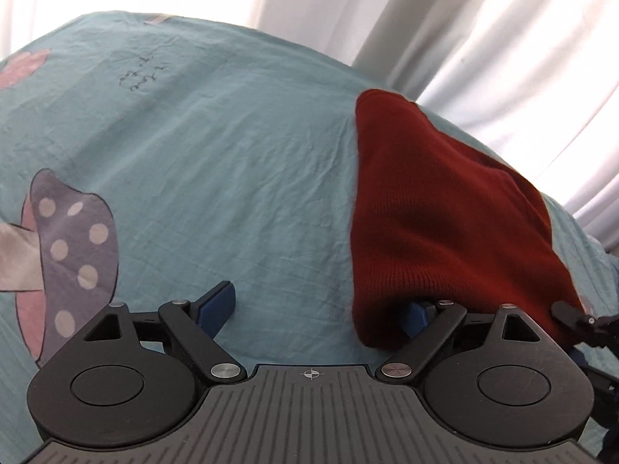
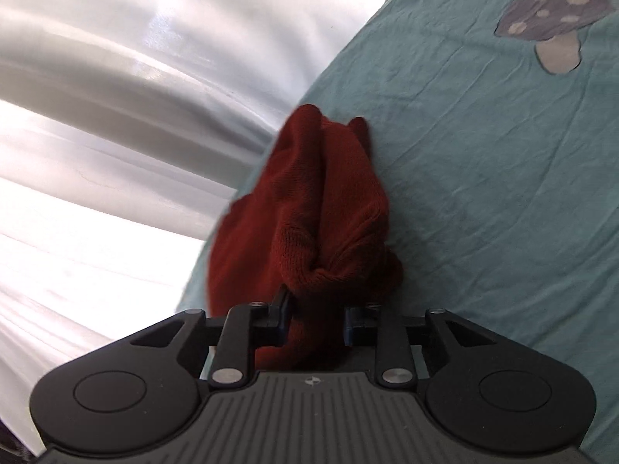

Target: Fold small clothes

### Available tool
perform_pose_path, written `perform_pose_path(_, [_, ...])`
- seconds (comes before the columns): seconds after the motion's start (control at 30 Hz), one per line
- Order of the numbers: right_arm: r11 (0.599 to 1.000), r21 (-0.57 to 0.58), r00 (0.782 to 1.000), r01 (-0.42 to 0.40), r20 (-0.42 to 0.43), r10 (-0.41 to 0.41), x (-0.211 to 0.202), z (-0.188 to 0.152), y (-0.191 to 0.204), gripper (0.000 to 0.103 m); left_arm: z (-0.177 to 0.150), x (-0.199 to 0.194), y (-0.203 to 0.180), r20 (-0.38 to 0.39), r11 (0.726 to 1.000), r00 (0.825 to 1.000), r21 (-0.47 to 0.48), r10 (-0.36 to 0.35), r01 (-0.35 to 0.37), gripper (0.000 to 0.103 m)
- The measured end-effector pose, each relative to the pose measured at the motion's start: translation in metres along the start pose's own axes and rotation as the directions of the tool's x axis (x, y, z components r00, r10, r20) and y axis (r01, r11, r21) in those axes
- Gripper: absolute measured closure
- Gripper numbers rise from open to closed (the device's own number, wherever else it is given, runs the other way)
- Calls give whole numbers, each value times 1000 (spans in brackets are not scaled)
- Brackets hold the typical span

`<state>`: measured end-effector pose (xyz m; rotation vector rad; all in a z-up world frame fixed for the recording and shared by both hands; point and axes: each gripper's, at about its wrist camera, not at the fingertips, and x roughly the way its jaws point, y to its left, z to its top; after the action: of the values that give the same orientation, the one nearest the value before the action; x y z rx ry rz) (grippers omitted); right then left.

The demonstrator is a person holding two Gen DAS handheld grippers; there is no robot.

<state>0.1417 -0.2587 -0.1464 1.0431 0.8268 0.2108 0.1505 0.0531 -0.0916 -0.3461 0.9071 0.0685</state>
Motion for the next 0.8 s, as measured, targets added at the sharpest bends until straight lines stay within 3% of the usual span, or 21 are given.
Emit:
perform_pose_path(0.1, [998, -44, 999, 35, 0, -35, -5, -1, 10, 65, 0, 0, -3, 6, 1000, 1000, 18, 8, -9, 12])
perform_pose_path(0.23, [998, -56, 998, -5, -60, 1, -5, -4, 22, 64, -1, 2, -6, 12, 999, 1000, 25, 25, -26, 12])
perform_pose_path(0.37, [1000, -23, 998, -14, -63, 12, 5, -1, 16, 65, 0, 4, -6, 11, 999, 1000, 27, 29, -29, 11])
perform_pose_path(0.47, [999, -5, 997, 46, -54, -46, 13, 1, 11, 85, 0, 3, -4, 10, 999, 1000, 31, 28, -28, 11])
perform_pose_path(0.5, [998, -16, 997, 57, -55, -58, 15, 0, 13, 88, 1, 3, -4, 9, 999, 1000, 29, 28, -28, 11])
perform_pose_path(0.53, [1000, -1, 998, 4, -58, -4, 14, -2, 12, 90, 2, 2, -2, 14, 999, 999, 21, 30, -31, 11])
perform_pose_path(0.57, [993, 53, 992, -106, -63, 109, 12, -2, 7, 93, 2, 1, 0, 21, 999, 999, 8, 35, -35, 11])
perform_pose_path(0.6, [967, 129, 973, -219, -53, 227, 10, -3, 0, 93, 3, -1, 3, 28, 999, 999, -10, 38, -38, 12])
perform_pose_path(0.63, [944, 176, 957, -279, -38, 289, 9, -3, -6, 93, 4, -2, 6, 29, 999, 999, -26, 35, -35, 12])
perform_pose_path(0.67, [951, 161, 962, -264, -31, 273, 7, -1, -7, 93, 5, -1, 9, 21, 999, 999, -38, 28, -27, 11])
perform_pose_path(0.7, [974, 104, 978, -201, -36, 206, 7, 0, -5, 93, 6, 1, 10, 10, 999, 1000, -41, 22, -21, 11])
perform_pose_path(0.73, [998, -3, 996, -67, -51, 66, 10, 1, 1, 93, 6, 2, 10, 7, 999, 1000, -36, 21, -21, 11])
perform_pose_path(0.77, [995, -89, 997, 39, -56, -44, 14, 0, 5, 89, 5, 2, 8, 4, 1000, 1000, -18, 23, -23, 11])
perform_pose_path(0.8, [987, -144, 995, 76, -56, -85, 15, -2, 6, 89, 5, 2, 6, -1, 1000, 1000, -5, 28, -28, 11])
